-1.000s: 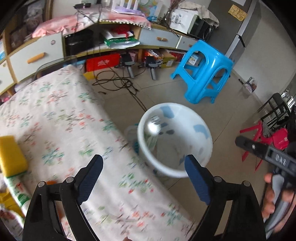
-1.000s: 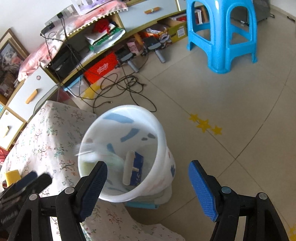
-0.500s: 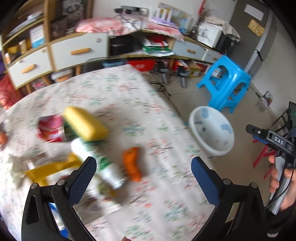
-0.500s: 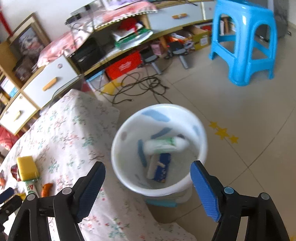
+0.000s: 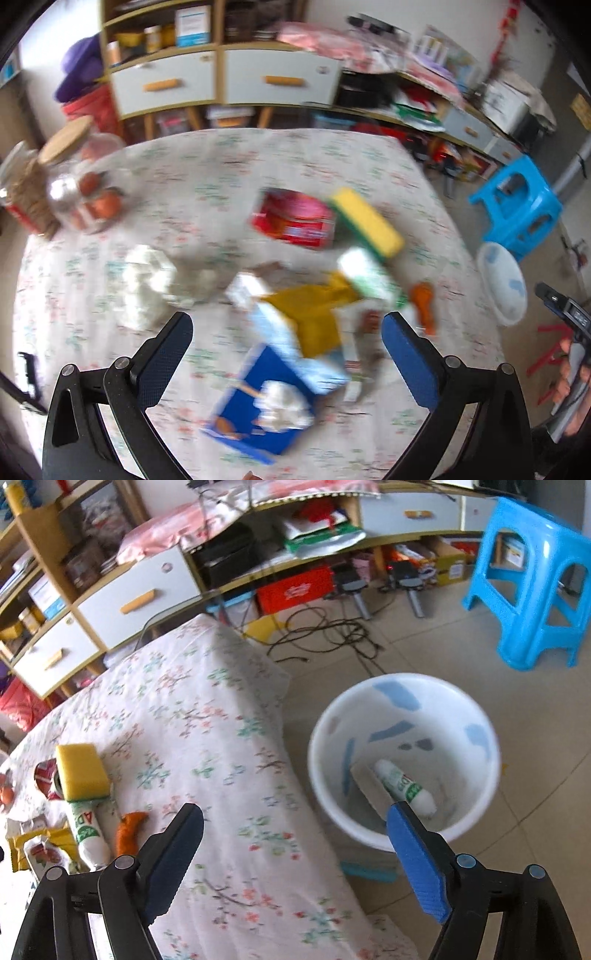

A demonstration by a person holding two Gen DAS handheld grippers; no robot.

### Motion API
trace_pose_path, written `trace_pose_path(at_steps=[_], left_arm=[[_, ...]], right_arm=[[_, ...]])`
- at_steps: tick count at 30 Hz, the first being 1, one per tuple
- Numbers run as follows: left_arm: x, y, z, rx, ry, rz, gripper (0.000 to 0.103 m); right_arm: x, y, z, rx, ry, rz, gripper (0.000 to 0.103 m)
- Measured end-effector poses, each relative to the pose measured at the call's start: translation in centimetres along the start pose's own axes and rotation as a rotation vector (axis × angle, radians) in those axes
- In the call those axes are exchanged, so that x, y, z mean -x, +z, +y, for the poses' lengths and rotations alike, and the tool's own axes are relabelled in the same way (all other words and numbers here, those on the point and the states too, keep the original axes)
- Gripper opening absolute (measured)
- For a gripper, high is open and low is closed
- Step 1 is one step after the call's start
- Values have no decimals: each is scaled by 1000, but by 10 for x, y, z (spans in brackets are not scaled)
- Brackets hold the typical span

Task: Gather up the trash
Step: 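Grasp the crumpled white bag with the left gripper while the right gripper grasps the yellow sponge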

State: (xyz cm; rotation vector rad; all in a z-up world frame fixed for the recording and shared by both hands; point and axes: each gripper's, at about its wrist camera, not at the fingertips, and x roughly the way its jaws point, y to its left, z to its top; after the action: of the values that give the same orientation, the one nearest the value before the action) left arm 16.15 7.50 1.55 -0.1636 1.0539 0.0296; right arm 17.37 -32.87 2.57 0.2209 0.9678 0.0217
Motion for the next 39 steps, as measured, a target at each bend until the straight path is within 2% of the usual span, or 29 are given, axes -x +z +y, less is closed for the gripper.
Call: trace_pose_path(at_steps=[4, 7, 11, 15, 19, 25, 28, 30, 33, 39], left_arm=[[-7, 6, 41, 54, 74, 5, 103], [-16, 8, 68, 116, 84, 27, 103], [-30, 8, 92, 153, 81, 55, 103], [-47, 11, 111, 201, 46, 79, 102], [-60, 12, 126, 261, 10, 89, 98], [-76, 6, 135, 306, -29, 119, 82], [-83, 3, 136, 313, -38, 137, 68], [-82, 2, 137, 316, -43, 139, 51], [-79, 1, 135, 314, -43, 128, 34], [-70, -2, 128, 282, -25, 117, 29]], right_arm=[[-9, 3, 26, 28, 9, 6, 86], [-20, 5, 50, 49, 26, 17, 87], [-38, 8, 83, 78, 63, 41, 87], [-60, 12, 116, 112, 121, 71, 87], [-86, 14, 141, 114, 225, 107, 87], [-126, 13, 162, 88, 318, 161, 87], [-144, 11, 166, 54, 372, 194, 87], [-153, 10, 166, 17, 427, 209, 87], [-161, 8, 167, -20, 485, 222, 87], [-165, 5, 172, -30, 547, 239, 85]])
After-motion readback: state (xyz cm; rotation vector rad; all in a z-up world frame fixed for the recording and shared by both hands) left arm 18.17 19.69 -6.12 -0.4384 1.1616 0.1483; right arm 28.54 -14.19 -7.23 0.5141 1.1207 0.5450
